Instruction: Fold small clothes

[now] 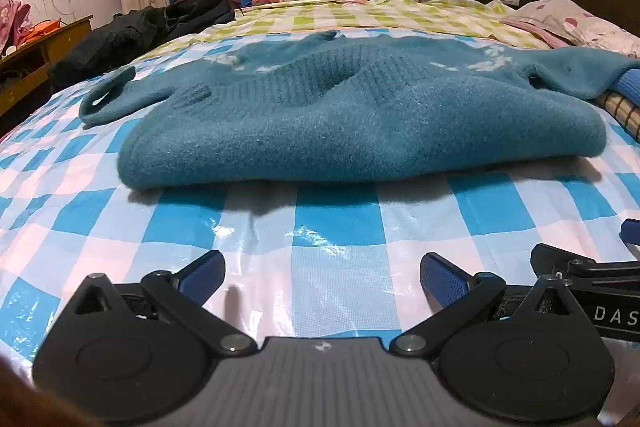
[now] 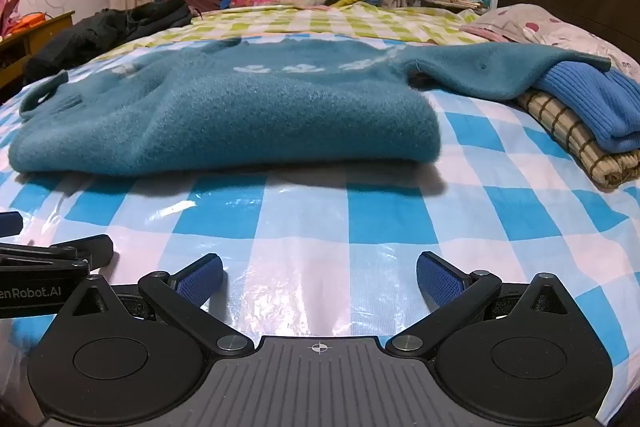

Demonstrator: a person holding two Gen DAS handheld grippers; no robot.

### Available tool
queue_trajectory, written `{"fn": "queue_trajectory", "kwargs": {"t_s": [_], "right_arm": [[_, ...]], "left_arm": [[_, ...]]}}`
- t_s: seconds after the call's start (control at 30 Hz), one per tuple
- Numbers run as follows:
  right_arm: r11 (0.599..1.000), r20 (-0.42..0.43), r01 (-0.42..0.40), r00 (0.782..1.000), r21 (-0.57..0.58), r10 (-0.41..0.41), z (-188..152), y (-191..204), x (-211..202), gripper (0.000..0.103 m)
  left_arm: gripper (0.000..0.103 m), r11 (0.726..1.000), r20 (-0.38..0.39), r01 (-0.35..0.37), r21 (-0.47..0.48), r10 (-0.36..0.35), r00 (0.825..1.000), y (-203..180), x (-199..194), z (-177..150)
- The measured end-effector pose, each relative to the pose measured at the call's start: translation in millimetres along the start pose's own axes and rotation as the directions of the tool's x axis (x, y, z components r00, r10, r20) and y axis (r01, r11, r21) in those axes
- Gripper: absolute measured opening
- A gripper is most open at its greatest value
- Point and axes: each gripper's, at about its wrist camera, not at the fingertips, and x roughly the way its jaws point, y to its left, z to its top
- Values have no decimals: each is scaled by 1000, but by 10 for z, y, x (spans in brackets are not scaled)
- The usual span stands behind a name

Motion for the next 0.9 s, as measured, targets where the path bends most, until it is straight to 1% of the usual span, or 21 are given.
{"fn": "queue_trajectory", "kwargs": {"t_s": [0.3,0.9], "right_arm": [[1000,0,2,1000,-2,-2,-3,-2,7,103],[1000,-1,-1,1000,3,1,-14,-13,4,103]], "left_arm": [[103,1000,-8,10,-2,-10,1000,31,9,18],[103,1000,2,0,16,0,1000,-6,-19,24]]}}
